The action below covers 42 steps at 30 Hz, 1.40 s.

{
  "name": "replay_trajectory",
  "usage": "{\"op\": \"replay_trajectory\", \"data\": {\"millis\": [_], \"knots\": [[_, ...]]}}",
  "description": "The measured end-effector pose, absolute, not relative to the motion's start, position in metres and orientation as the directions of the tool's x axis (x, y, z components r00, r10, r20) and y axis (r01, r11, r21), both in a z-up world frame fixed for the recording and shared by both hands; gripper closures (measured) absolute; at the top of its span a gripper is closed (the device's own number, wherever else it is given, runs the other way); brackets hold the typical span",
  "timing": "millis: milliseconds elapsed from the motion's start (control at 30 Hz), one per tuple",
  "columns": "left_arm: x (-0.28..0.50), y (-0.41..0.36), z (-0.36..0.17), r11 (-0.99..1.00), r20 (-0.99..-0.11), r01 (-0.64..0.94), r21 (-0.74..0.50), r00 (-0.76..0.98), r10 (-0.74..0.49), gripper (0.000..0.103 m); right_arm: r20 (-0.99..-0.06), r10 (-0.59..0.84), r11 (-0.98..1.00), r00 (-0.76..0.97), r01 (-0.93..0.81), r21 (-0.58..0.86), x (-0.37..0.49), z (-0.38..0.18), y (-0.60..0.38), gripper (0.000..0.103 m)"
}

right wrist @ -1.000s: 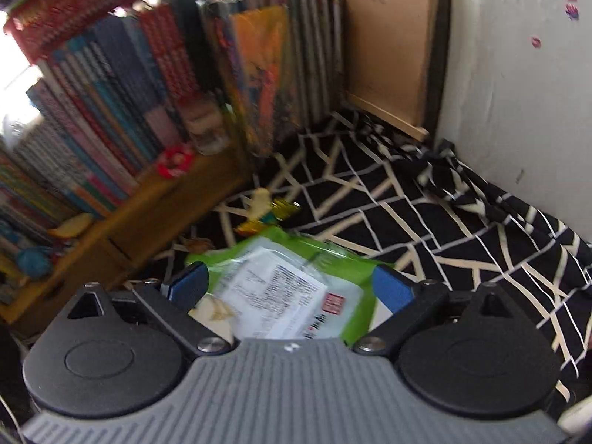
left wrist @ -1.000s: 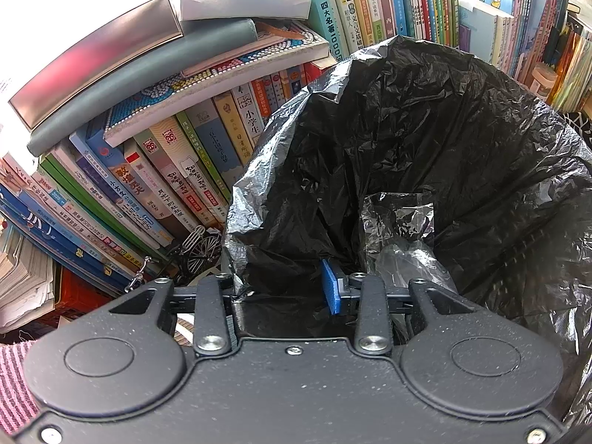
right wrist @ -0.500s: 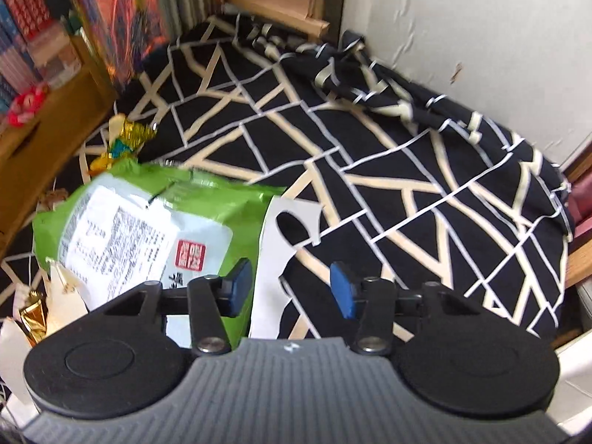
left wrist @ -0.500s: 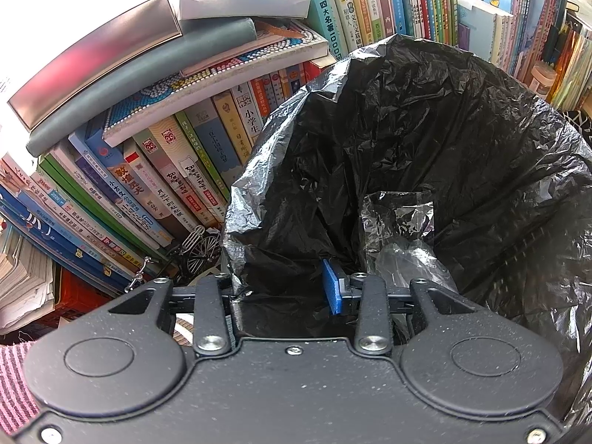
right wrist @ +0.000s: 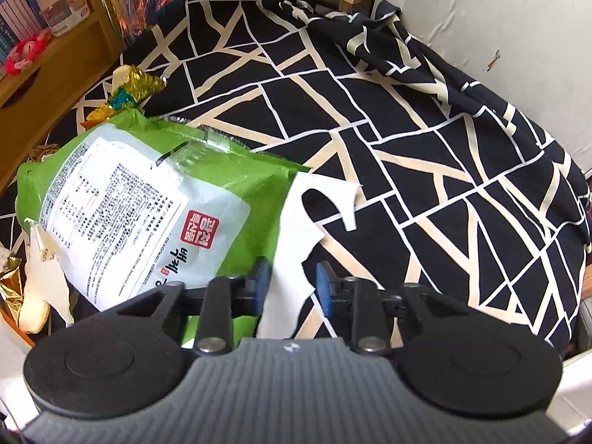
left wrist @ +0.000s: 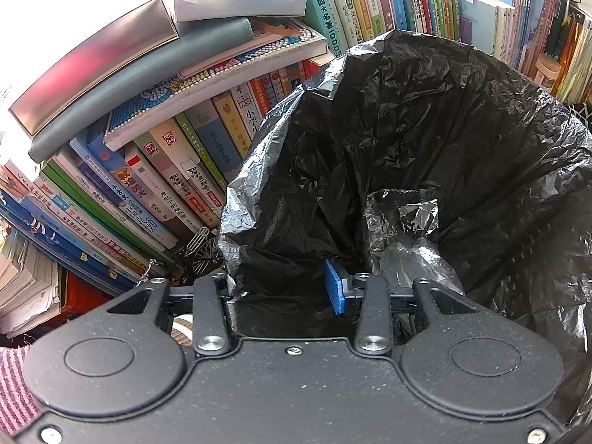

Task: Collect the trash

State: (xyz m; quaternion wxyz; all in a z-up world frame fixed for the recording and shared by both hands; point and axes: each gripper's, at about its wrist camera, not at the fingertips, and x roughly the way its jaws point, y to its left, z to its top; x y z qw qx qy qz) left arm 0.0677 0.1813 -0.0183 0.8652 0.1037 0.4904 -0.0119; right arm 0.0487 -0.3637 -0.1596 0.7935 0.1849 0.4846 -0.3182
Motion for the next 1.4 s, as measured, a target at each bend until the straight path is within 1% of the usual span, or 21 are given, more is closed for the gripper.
{"op": "replay_trajectory", "data": {"millis": [33, 100, 200, 233, 533, 767, 900, 933, 1000, 1033, 1133, 1200, 1300, 1400], "knots": [[0.068, 0.181, -0.018, 0.978, -0.851, 0.122, 0.167, 0.519, 0.081, 0.066, -0.887, -0.323, 0.733, 0.33, 0.68, -0.014, 0.048, -0.16, -0.363, 0.076], [0.068, 0.181, -0.018, 0.978, -0.851, 0.123, 0.168, 0.519, 0.081, 0.066, -0.885, -0.329, 0.739, 0.33, 0.673, -0.024, 0.049, -0.158, -0.36, 0.079], [0.068, 0.181, -0.018, 0.978, -0.851, 0.123, 0.166, 0.519, 0.079, 0.066, -0.881, -0.34, 0.743, 0.329, 0.669, -0.037, 0.052, -0.154, -0.355, 0.088], [0.068, 0.181, -0.018, 0.978, -0.851, 0.123, 0.166, 0.519, 0.08, 0.066, -0.879, -0.343, 0.745, 0.331, 0.666, -0.039, 0.052, -0.152, -0.353, 0.089], [0.068, 0.181, -0.018, 0.979, -0.851, 0.125, 0.161, 0.519, 0.073, 0.066, -0.847, -0.349, 0.765, 0.401, 0.644, -0.01, 0.055, -0.122, -0.332, 0.094], [0.067, 0.182, -0.017, 0.98, -0.852, 0.128, 0.154, 0.519, 0.066, 0.066, -0.801, -0.335, 0.772, 0.497, 0.631, 0.069, 0.051, -0.086, -0.325, 0.095], [0.067, 0.183, -0.017, 0.98, -0.852, 0.129, 0.15, 0.519, 0.062, 0.066, -0.791, -0.321, 0.76, 0.521, 0.64, 0.114, 0.044, -0.075, -0.335, 0.095], [0.066, 0.183, -0.017, 0.98, -0.852, 0.129, 0.149, 0.519, 0.062, 0.066, -0.798, -0.314, 0.759, 0.515, 0.64, 0.115, 0.043, -0.077, -0.338, 0.092], [0.066, 0.183, -0.017, 0.981, -0.853, 0.129, 0.148, 0.519, 0.06, 0.066, -0.82, -0.304, 0.747, 0.486, 0.656, 0.112, 0.041, -0.088, -0.348, 0.08], [0.066, 0.183, -0.017, 0.981, -0.853, 0.129, 0.147, 0.519, 0.059, 0.066, -0.833, -0.309, 0.735, 0.458, 0.671, 0.097, 0.04, -0.097, -0.351, 0.068], [0.066, 0.183, -0.017, 0.981, -0.853, 0.128, 0.147, 0.518, 0.06, 0.066, -0.874, -0.303, 0.712, 0.381, 0.7, 0.059, 0.038, -0.125, -0.362, 0.058], [0.066, 0.183, -0.017, 0.98, -0.852, 0.128, 0.15, 0.519, 0.063, 0.066, -0.89, -0.277, 0.715, 0.363, 0.697, 0.062, 0.037, -0.138, -0.365, 0.055], [0.066, 0.182, -0.017, 0.98, -0.852, 0.128, 0.153, 0.52, 0.065, 0.066, -0.895, -0.277, 0.722, 0.35, 0.69, 0.046, 0.04, -0.15, -0.365, 0.045], [0.066, 0.182, -0.017, 0.98, -0.852, 0.127, 0.154, 0.519, 0.067, 0.066, -0.894, -0.307, 0.731, 0.328, 0.683, 0.0, 0.044, -0.158, -0.363, 0.039]]}}
